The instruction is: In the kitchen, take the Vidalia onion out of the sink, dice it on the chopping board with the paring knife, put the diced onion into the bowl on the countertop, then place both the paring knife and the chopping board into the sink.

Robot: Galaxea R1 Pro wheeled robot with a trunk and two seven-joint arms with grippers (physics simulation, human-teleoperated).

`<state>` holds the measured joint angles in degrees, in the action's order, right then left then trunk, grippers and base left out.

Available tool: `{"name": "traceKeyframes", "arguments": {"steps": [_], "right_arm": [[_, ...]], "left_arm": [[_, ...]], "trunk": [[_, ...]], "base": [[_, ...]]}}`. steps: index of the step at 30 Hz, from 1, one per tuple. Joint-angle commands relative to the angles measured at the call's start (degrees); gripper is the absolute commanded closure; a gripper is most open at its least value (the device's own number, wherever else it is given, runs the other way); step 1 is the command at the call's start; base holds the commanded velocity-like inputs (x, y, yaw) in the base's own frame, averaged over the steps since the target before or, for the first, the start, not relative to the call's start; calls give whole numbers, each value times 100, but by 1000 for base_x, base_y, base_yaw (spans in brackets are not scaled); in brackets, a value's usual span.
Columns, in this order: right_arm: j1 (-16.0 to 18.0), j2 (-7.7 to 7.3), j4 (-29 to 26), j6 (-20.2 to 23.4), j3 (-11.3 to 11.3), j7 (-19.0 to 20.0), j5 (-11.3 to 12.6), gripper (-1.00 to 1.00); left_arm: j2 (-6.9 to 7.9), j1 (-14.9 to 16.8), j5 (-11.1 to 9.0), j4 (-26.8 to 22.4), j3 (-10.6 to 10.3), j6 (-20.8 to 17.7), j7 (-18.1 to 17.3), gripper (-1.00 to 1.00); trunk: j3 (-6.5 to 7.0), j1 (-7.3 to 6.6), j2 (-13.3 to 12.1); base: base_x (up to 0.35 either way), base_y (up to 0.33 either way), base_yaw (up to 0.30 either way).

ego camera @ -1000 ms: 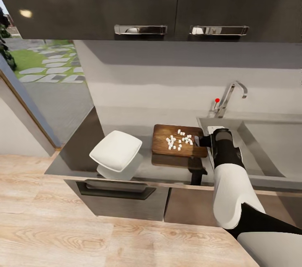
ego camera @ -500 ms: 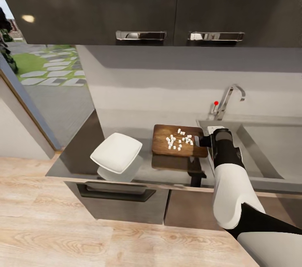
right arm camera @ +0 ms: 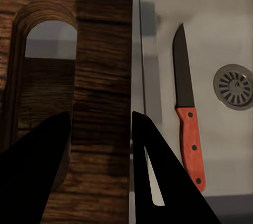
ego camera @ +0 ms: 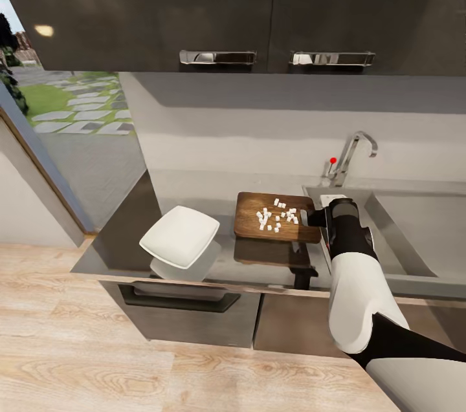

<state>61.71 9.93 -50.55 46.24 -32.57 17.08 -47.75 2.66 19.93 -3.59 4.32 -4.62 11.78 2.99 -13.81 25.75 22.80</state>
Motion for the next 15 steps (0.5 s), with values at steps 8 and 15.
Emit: {"name": "traceKeyframes", "arguments": {"steps": [8, 15], "right_arm": [[8, 7, -8, 16, -21, 50, -67, 100], [8, 7, -8, 24, -21, 42, -84, 100]], "left_arm": [[-2, 11, -36, 25, -48, 43, 9, -100], [-2, 11, -36, 25, -48, 43, 9, -100]], "trunk": [[-11, 3, 12], [-11, 3, 12]], "base": [[0, 0, 0], [0, 0, 0]]}}
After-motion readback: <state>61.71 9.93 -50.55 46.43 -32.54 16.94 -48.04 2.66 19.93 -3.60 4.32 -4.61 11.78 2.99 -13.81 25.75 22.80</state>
